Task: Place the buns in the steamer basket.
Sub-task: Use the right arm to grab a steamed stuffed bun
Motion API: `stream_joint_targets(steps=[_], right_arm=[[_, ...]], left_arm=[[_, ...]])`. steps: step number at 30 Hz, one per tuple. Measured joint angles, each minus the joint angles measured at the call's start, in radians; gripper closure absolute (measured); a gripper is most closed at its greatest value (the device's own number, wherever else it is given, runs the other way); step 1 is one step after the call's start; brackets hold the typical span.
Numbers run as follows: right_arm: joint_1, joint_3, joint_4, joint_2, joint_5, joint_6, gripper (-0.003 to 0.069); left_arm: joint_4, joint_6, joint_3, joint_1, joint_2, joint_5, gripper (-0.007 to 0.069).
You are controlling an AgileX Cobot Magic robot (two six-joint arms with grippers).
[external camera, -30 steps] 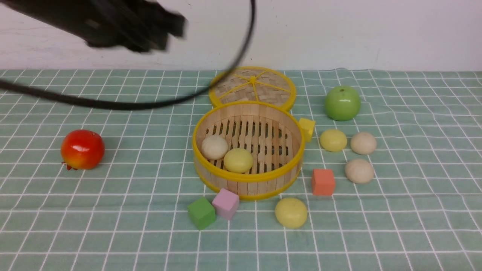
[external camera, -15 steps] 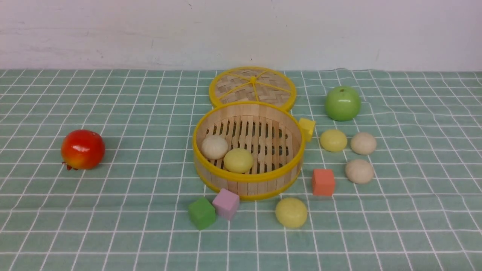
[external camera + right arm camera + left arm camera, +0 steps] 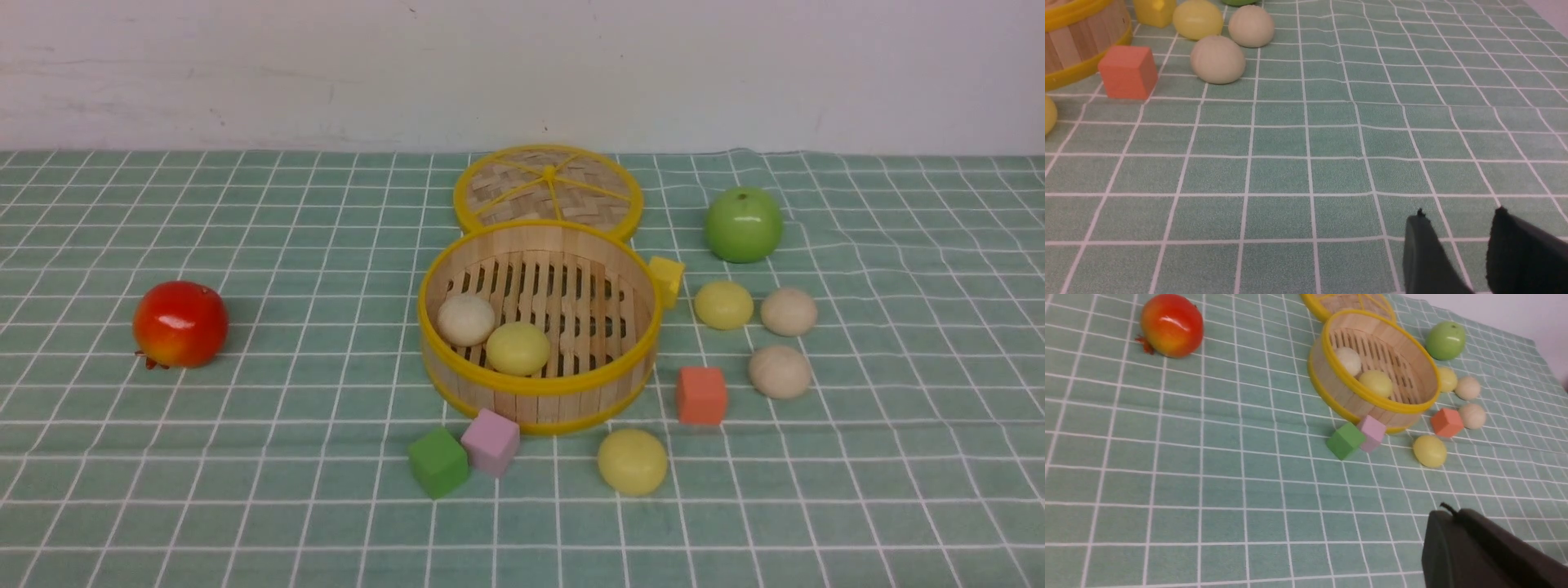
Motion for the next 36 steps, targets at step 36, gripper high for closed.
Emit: stream_joint_targets(steps=[36], right_arm=[[0.0, 0.0, 0.0, 0.0, 0.0, 0.0, 0.0419]], left_arm=[[0.155, 0.001, 0.808, 0.215, -0.207, -0.775, 0.0635]])
